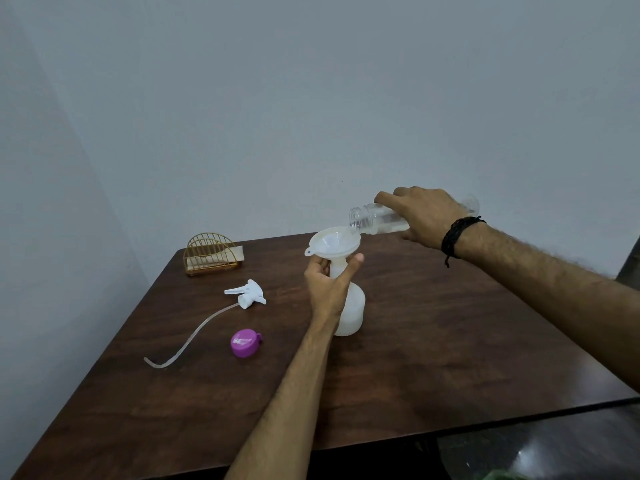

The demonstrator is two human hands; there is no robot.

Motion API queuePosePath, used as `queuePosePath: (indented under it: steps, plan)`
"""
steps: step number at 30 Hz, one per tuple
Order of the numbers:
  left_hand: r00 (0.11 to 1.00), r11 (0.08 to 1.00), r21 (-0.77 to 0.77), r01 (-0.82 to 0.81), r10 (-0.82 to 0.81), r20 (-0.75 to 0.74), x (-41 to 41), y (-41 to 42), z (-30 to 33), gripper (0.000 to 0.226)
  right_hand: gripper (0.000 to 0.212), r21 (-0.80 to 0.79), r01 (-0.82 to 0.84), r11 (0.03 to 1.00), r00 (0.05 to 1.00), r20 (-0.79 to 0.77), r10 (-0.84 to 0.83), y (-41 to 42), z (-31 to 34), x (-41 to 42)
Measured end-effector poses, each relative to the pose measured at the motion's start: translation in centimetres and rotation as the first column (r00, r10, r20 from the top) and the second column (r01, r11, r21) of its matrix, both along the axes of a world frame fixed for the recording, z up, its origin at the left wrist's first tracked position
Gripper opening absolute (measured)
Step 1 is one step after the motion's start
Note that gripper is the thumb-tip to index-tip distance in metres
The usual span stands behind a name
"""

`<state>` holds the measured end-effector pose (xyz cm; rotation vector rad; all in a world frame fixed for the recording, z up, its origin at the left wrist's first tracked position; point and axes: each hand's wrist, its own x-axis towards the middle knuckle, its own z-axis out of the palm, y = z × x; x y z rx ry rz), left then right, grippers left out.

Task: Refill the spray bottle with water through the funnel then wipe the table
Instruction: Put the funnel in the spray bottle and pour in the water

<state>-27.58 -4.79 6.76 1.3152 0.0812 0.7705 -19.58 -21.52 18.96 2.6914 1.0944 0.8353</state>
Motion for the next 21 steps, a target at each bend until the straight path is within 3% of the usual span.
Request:
queuePosePath:
  steps: [5,21]
  plan:
    - [0.999,0.999,-0.010,0.038,-0.038,0.021,-0.15,0.03,0.12,0.046,0.063,-0.010,0.013,1.000,1.000,0.001,-0.013,0.03,-0.05,-0.08]
    - [0.998,0.997,-0.060,0.048,-0.046,0.045,-0.31,-0.16,0.44,0.042,0.064,-0.040,0.016,0.999,1.000,0.008,-0.016,0.45,0.47,-0.58]
